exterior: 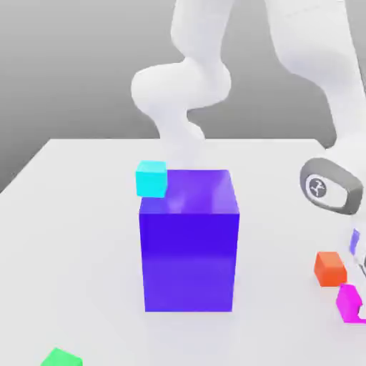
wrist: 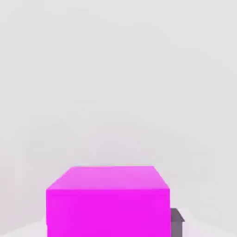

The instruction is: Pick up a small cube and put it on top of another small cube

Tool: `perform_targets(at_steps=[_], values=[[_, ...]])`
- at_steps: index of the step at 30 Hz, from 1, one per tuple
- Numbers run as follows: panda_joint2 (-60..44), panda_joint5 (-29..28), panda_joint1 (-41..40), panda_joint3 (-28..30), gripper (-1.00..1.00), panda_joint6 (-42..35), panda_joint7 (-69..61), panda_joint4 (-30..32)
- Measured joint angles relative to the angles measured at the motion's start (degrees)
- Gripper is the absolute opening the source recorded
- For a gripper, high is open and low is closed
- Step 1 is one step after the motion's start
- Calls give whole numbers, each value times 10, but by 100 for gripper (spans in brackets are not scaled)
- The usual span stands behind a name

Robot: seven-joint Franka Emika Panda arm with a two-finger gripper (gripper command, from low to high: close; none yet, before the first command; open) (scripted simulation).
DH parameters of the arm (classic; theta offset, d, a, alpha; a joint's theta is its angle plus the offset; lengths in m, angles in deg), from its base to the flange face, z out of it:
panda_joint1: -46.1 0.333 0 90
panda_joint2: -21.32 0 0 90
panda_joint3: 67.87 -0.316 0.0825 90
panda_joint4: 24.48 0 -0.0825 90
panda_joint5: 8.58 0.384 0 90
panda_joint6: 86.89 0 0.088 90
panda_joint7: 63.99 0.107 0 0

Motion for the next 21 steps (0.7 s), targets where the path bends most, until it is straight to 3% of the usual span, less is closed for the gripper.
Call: perform_targets(at_steps=[18, 21], values=[[12, 89, -342, 147, -100, -101, -378, -85], [-30, 110, -387, 153, -100, -73, -429, -101]])
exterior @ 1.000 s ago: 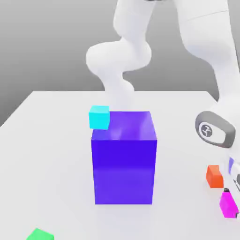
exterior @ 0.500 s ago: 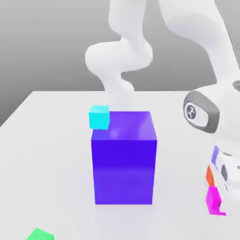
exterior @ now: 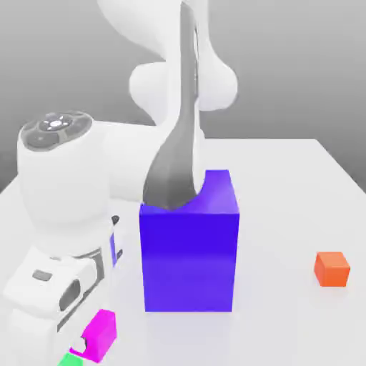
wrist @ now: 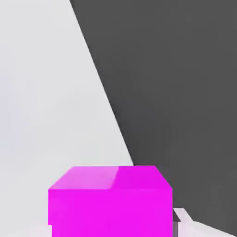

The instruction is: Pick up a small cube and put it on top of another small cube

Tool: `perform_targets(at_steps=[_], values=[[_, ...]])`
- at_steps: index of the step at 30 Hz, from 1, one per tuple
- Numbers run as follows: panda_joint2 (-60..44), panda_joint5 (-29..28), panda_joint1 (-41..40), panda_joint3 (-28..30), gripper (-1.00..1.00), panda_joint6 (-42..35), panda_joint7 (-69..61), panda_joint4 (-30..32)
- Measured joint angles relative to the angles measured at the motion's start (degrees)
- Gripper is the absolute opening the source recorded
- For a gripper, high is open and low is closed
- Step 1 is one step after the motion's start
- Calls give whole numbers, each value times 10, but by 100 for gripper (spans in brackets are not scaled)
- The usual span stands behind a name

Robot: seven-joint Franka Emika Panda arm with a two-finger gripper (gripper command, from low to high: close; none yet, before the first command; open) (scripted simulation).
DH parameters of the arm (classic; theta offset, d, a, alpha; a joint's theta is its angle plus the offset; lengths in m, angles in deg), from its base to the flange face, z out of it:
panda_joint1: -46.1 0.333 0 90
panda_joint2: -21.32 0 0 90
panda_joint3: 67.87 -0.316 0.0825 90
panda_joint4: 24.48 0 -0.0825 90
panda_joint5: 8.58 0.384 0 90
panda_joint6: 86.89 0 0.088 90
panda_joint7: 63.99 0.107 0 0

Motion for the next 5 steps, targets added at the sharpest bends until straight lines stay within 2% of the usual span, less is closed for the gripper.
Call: perform_targets(at_steps=[1, 2, 5], values=[[-20, 6, -7, -4, -100, 17, -7, -2], [-33, 11, -11, -6, 100, 29, -12, -4], [-33, 11, -11, -6, 100, 29, -12, -4]])
